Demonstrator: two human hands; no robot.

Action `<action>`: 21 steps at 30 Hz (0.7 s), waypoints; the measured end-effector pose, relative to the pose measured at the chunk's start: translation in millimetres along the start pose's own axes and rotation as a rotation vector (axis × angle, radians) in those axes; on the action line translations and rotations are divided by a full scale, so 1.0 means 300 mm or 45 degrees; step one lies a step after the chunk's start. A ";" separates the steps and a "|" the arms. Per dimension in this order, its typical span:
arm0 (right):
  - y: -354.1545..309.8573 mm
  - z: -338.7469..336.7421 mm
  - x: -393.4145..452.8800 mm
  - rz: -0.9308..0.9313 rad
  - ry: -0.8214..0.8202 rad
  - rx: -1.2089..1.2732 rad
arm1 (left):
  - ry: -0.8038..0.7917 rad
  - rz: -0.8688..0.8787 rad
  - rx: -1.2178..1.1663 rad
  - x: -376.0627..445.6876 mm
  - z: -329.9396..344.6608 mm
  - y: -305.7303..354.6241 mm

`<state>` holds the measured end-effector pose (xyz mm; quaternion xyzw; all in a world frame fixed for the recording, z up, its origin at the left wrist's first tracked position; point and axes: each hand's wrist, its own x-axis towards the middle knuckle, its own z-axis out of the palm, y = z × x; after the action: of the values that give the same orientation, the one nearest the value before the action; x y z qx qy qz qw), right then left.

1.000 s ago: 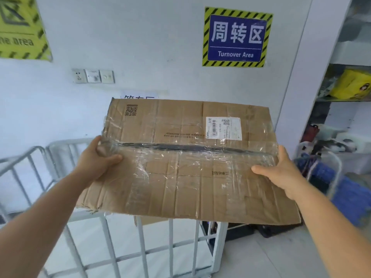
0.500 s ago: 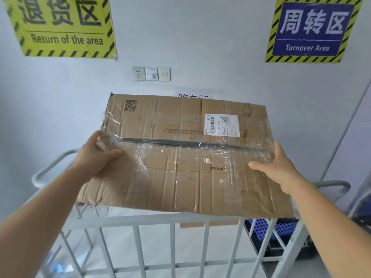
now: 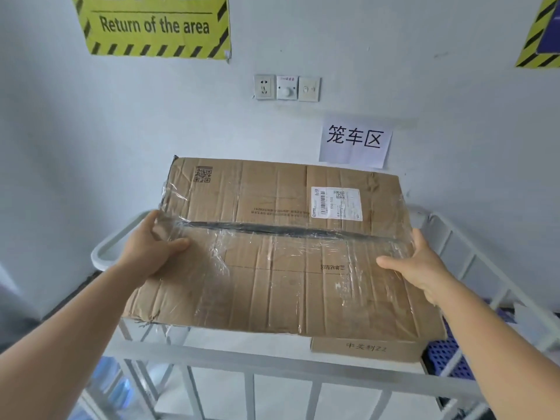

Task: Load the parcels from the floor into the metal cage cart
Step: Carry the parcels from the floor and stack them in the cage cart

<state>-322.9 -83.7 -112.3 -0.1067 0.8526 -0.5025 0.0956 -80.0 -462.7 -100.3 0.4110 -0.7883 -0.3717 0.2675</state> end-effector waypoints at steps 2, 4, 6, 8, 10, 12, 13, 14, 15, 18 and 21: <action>0.024 0.071 0.100 0.025 -0.042 0.021 | -0.009 -0.027 0.015 0.081 0.037 -0.031; 0.047 0.140 0.209 0.058 -0.078 0.033 | -0.016 -0.055 0.038 0.169 0.083 -0.063; 0.065 0.211 0.315 0.088 -0.117 0.044 | -0.019 -0.090 0.062 0.254 0.133 -0.089; 0.084 0.281 0.410 0.124 -0.167 0.055 | -0.017 -0.131 0.122 0.328 0.180 -0.115; 0.111 0.349 0.492 0.161 -0.210 0.082 | -0.023 -0.178 0.182 0.388 0.225 -0.143; 0.141 0.414 0.572 0.190 -0.259 0.097 | -0.036 -0.239 0.207 0.441 0.269 -0.174; 0.154 0.443 0.607 0.209 -0.281 0.101 | -0.043 -0.271 0.222 0.465 0.288 -0.191; 0.168 0.469 0.638 0.229 -0.305 0.102 | -0.051 -0.297 0.242 0.486 0.307 -0.209; 0.182 0.495 0.666 0.250 -0.328 0.093 | -0.058 -0.322 0.260 0.506 0.323 -0.230; 0.222 0.563 0.730 0.319 -0.363 0.036 | -0.109 -0.397 0.312 0.562 0.375 -0.289; 0.261 0.629 0.798 0.379 -0.381 -0.019 | -0.165 -0.471 0.340 0.627 0.429 -0.360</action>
<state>-508.1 -271.2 -284.4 -0.0537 0.8390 -0.4550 0.2935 -222.8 -616.7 -240.1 0.5554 -0.7573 -0.3324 0.0870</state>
